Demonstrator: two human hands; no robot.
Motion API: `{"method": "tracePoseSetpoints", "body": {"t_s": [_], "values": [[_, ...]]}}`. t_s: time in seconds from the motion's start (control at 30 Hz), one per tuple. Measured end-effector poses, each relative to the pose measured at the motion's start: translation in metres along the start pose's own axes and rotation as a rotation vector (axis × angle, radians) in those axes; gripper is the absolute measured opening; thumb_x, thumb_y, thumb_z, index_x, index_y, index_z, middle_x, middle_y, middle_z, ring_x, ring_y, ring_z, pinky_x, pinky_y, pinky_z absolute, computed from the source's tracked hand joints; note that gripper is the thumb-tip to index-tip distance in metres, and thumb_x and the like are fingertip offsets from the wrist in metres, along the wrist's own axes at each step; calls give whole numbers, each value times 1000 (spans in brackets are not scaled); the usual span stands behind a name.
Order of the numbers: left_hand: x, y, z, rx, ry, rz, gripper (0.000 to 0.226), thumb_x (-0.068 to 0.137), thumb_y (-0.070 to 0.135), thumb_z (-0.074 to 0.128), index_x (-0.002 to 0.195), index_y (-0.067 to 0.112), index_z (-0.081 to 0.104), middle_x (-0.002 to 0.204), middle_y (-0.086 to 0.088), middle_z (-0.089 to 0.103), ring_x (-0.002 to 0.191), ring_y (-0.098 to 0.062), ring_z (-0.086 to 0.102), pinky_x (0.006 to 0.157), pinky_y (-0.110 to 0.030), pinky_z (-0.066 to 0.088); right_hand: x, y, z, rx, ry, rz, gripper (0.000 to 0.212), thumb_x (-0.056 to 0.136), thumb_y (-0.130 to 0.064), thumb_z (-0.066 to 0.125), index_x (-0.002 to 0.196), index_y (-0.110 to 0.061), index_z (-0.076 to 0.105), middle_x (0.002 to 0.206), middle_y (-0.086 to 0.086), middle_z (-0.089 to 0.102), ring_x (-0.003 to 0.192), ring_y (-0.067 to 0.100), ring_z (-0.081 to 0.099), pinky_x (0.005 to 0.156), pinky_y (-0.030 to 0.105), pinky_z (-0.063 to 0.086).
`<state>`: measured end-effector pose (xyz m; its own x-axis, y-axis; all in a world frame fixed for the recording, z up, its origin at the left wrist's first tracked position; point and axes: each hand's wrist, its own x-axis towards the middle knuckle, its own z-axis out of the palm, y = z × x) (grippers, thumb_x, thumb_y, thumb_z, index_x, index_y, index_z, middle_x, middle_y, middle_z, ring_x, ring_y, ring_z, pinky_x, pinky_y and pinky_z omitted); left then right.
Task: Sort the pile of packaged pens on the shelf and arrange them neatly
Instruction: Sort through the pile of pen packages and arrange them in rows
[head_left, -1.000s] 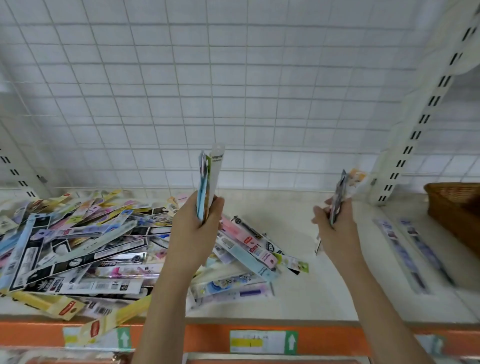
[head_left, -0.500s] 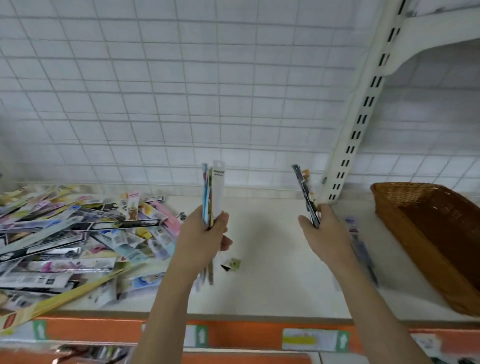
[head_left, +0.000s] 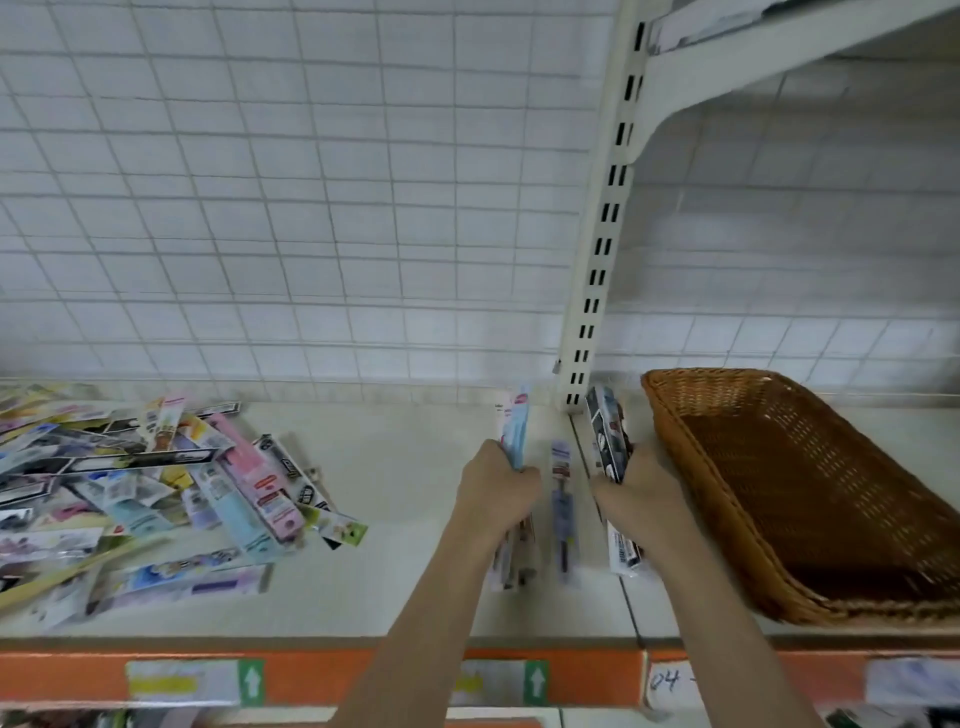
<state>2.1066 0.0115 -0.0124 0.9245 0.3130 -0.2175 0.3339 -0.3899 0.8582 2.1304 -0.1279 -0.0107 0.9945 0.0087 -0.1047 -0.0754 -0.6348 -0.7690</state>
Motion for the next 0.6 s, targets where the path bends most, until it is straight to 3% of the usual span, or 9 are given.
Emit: {"method": "tracePoseSetpoints", "body": {"t_s": [0.1, 0.17, 0.27, 0.33, 0.4, 0.47, 0.53, 0.6], "values": [[0, 1, 12, 184, 19, 15, 36, 88, 22, 53, 117, 2, 46, 114, -15, 52, 100, -30, 57, 74, -32, 47, -3, 4, -2, -157, -58, -33, 11, 88, -14, 53, 85, -4, 50, 76, 10, 55, 74, 28, 57, 54, 30, 40], [-1, 1, 17, 201, 36, 2, 40, 88, 23, 53, 120, 0, 43, 122, -18, 48, 109, -34, 53, 86, -37, 47, -3, 6, 0, -202, -64, -57, 19, 90, -18, 54, 93, 1, 56, 86, 14, 59, 78, 29, 56, 60, 33, 41], [-4, 4, 21, 150, 84, 7, 42, 91, 25, 54, 122, 0, 42, 127, -19, 47, 111, -32, 52, 80, -34, 45, -2, 10, 5, -176, -28, -73, 32, 89, -20, 54, 118, -6, 52, 107, 15, 60, 99, 29, 55, 73, 28, 41], [-7, 8, 22, 135, 94, 48, 46, 92, 20, 52, 132, 1, 37, 135, -17, 42, 119, -29, 47, 79, -24, 36, -1, 11, 6, -157, -47, -85, 37, 90, -17, 52, 126, -9, 48, 108, 10, 58, 94, 24, 55, 68, 22, 40], [-10, 7, 22, 189, 101, 104, 52, 91, 14, 51, 139, 6, 32, 139, -13, 40, 126, -26, 42, 89, -23, 34, -2, 8, 5, -192, -84, -94, 33, 93, -16, 47, 125, -9, 49, 106, 9, 57, 90, 21, 53, 62, 21, 39], [-12, 1, 19, 392, 110, 141, 50, 90, 18, 52, 137, 12, 38, 135, -11, 45, 124, -28, 45, 99, -31, 38, -2, 6, 6, -260, -85, -115, 31, 94, -16, 44, 123, -7, 51, 115, 12, 57, 103, 24, 53, 83, 30, 44], [-15, -5, 14, 600, 106, 98, 44, 89, 29, 53, 130, 16, 44, 126, -7, 51, 118, -27, 49, 96, -37, 42, 0, 6, 10, -374, -39, -147, 32, 95, -18, 43, 124, -9, 52, 125, 13, 51, 119, 26, 44, 106, 38, 32], [-15, -11, 8, 630, 110, 44, 40, 89, 30, 53, 126, 17, 47, 122, -5, 55, 113, -26, 53, 89, -34, 44, 3, 7, 16, -385, 13, -171, 34, 95, -21, 43, 127, -14, 52, 132, 11, 47, 128, 27, 35, 110, 39, 24]]}}
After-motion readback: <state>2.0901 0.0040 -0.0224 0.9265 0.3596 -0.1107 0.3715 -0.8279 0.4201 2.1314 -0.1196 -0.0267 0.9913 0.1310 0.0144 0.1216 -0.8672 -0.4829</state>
